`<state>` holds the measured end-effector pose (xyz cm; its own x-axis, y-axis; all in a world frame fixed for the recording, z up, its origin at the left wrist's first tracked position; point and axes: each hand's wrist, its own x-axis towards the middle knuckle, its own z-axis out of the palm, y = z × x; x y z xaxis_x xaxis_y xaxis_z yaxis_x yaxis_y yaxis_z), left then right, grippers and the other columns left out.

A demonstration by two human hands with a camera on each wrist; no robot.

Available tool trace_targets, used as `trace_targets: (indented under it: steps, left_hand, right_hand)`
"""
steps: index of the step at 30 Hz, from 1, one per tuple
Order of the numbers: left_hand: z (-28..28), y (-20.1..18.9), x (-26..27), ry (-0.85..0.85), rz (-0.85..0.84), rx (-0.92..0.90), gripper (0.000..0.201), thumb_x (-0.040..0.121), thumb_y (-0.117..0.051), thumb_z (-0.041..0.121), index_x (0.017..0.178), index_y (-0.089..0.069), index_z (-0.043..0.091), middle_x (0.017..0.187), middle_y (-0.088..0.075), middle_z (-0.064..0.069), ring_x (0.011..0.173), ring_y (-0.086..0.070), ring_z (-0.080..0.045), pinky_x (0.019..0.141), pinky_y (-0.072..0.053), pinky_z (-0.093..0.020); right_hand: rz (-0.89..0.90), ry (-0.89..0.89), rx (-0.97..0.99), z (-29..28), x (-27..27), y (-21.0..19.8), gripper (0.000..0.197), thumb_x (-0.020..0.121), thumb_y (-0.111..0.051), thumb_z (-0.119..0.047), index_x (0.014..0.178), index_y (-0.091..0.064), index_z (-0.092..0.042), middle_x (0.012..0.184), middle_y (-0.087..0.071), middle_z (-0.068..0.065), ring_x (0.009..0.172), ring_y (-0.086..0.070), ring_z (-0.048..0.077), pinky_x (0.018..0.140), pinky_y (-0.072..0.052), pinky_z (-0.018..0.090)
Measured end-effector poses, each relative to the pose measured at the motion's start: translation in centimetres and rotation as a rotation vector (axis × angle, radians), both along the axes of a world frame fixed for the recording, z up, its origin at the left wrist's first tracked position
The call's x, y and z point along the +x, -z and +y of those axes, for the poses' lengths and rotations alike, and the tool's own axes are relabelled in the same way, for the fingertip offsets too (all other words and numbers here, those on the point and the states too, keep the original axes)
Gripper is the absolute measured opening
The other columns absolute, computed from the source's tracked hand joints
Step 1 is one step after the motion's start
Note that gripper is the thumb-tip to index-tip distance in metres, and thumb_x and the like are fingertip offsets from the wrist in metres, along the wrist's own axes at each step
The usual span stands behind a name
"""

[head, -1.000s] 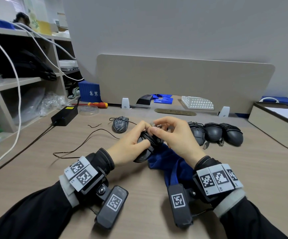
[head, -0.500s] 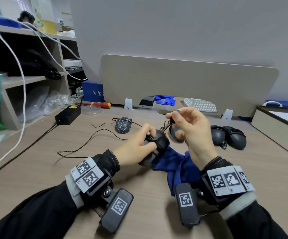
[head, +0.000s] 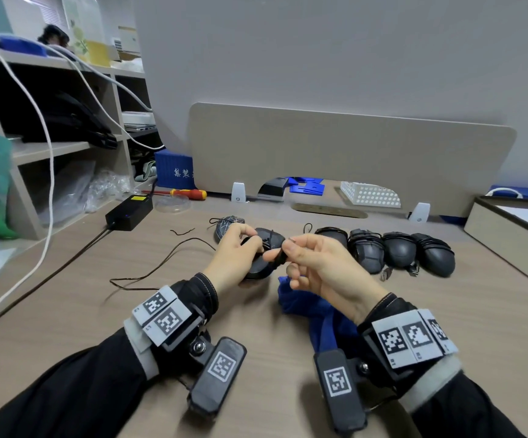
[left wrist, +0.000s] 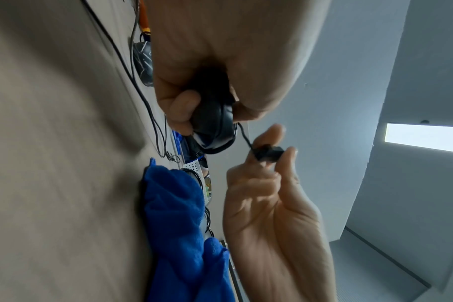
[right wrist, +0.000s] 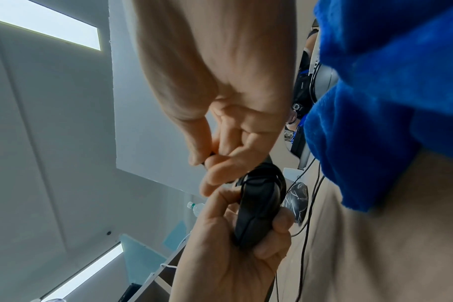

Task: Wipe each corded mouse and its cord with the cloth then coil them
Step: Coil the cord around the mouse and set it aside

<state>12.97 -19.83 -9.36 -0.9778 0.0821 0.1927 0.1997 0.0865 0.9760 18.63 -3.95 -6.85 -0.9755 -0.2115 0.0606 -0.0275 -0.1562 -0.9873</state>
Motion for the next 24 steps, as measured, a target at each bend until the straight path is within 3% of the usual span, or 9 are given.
trace_targets:
  steps: [3, 6, 8, 10, 14, 16, 19, 22, 24]
  left_hand:
    - [0.0, -0.1, 0.0, -0.007, -0.013, 0.014, 0.017, 0.095, -0.046, 0.003, 0.091, -0.047, 0.019, 0.078, -0.054, -0.004, 0.062, -0.049, -0.018, 0.049, -0.035, -0.029]
    - [-0.3, -0.3, -0.3, -0.03, -0.006, 0.03, 0.015, 0.095, -0.047, 0.006, 0.091, -0.047, 0.021, 0.083, -0.054, -0.007, 0.067, -0.052, -0.026, 0.044, -0.037, -0.025]
    - [-0.6, -0.3, -0.6, -0.047, 0.0, 0.014, 0.015, 0.095, -0.048, 0.008, 0.092, -0.045, 0.023, 0.09, -0.053, -0.01, 0.066, -0.053, -0.027, 0.039, -0.037, -0.023]
    - [-0.6, -0.2, -0.9, -0.051, 0.009, -0.026, 0.015, 0.094, -0.051, 0.01, 0.091, -0.046, 0.024, 0.098, -0.053, -0.013, 0.078, -0.054, -0.029, 0.047, -0.038, -0.027]
    - [-0.6, -0.2, -0.8, -0.026, 0.014, -0.076, 0.017, 0.094, -0.052, 0.01, 0.09, -0.046, 0.024, 0.095, -0.054, -0.014, 0.079, -0.055, -0.03, 0.049, -0.037, -0.029]
    - [-0.7, -0.4, -0.6, -0.025, 0.026, -0.088, 0.018, 0.095, -0.051, 0.01, 0.089, -0.045, 0.025, 0.094, -0.055, -0.015, 0.073, -0.055, -0.03, 0.041, -0.037, -0.024]
    - [-0.8, -0.7, -0.4, -0.044, 0.035, -0.082, 0.015, 0.096, -0.051, 0.01, 0.092, -0.045, 0.023, 0.093, -0.054, -0.012, 0.067, -0.056, -0.027, 0.034, -0.036, -0.022]
    - [-1.0, -1.0, -0.3, -0.065, 0.002, -0.055, 0.009, 0.097, -0.051, 0.008, 0.1, -0.046, 0.015, 0.09, -0.053, -0.007, 0.064, -0.056, -0.02, 0.042, -0.042, -0.026]
    - [-1.3, -1.1, -0.3, -0.076, -0.031, -0.028, 0.01, 0.096, -0.051, 0.007, 0.097, -0.048, 0.016, 0.094, -0.055, -0.012, 0.069, -0.057, -0.023, 0.05, -0.044, -0.03]
  right_hand:
    - [-0.071, -0.004, 0.043, 0.0, 0.1, 0.0, 0.012, 0.098, -0.058, -0.019, 0.095, -0.063, -0.008, 0.111, -0.074, 0.013, 0.05, -0.045, 0.007, 0.048, -0.048, 0.019]
    - [-0.08, 0.034, 0.062, 0.2, 0.0, -0.3, 0.021, 0.1, -0.058, -0.02, 0.11, -0.062, -0.002, 0.112, -0.075, 0.01, 0.061, -0.05, 0.012, 0.053, -0.05, 0.02]
    - [-0.067, 0.084, 0.138, 0.4, -0.1, -0.6, 0.028, 0.1, -0.058, -0.019, 0.119, -0.061, 0.001, 0.111, -0.075, 0.008, 0.078, -0.055, 0.017, 0.067, -0.054, 0.026]
    - [-0.081, 0.092, 0.21, 0.9, -0.2, -1.4, 0.021, 0.098, -0.061, -0.017, 0.116, -0.064, -0.007, 0.109, -0.076, 0.006, 0.093, -0.06, 0.018, 0.082, -0.054, 0.033]
    - [-0.084, 0.078, 0.348, 2.7, 0.2, -4.1, 0.02, 0.096, -0.065, -0.021, 0.114, -0.067, -0.012, 0.109, -0.076, 0.001, 0.102, -0.067, 0.02, 0.099, -0.05, 0.036]
    - [-0.086, 0.151, 0.471, 3.7, 0.6, -5.2, 0.023, 0.094, -0.067, -0.027, 0.113, -0.07, -0.013, 0.104, -0.074, -0.004, 0.101, -0.066, 0.024, 0.097, -0.051, 0.033]
    - [-0.183, 0.172, 0.848, 5.3, 1.2, -5.4, 0.023, 0.093, -0.066, -0.037, 0.11, -0.07, -0.021, 0.105, -0.067, -0.003, 0.098, -0.059, 0.017, 0.088, -0.051, 0.035]
    - [-0.32, 0.064, 1.104, 5.5, 2.0, -4.2, 0.026, 0.095, -0.062, -0.037, 0.118, -0.067, -0.025, 0.121, -0.063, 0.002, 0.109, -0.058, 0.023, 0.081, -0.054, 0.035]
    - [-0.287, 0.033, 1.164, 4.8, 2.3, -3.1, 0.03, 0.096, -0.062, -0.032, 0.124, -0.066, -0.023, 0.122, -0.063, 0.002, 0.112, -0.058, 0.022, 0.075, -0.051, 0.029]
